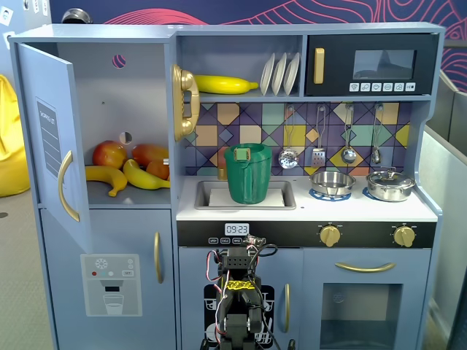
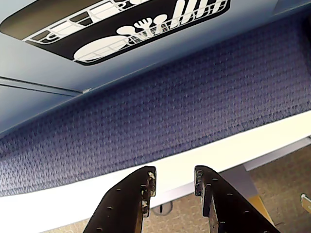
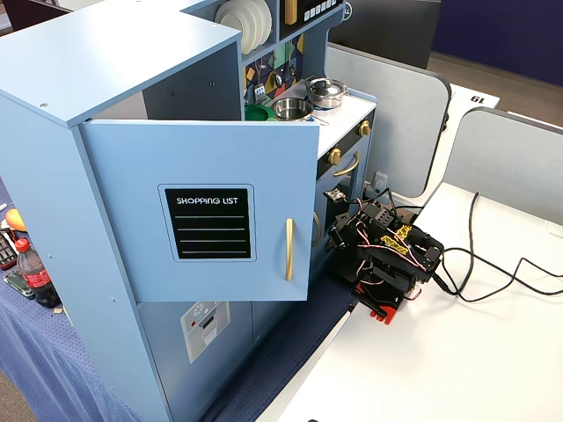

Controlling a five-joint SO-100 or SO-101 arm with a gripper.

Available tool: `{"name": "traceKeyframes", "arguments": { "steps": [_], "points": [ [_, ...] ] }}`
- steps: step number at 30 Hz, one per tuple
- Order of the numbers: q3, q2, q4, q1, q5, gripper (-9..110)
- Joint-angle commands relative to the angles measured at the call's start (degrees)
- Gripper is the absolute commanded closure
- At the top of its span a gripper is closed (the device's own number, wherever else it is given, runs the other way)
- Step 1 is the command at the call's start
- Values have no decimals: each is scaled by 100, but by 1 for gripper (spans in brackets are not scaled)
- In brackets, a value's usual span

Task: Open the left cabinet door

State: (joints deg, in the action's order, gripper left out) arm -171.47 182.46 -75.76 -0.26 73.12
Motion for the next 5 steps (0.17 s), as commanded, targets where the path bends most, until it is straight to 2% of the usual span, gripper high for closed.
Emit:
{"name": "traceKeyframes", "arguments": {
  "steps": [1, 5],
  "points": [
    [-26, -35, -1011, 88, -149, 101],
    [-26, -35, -1011, 88, -149, 101]
  ]
}}
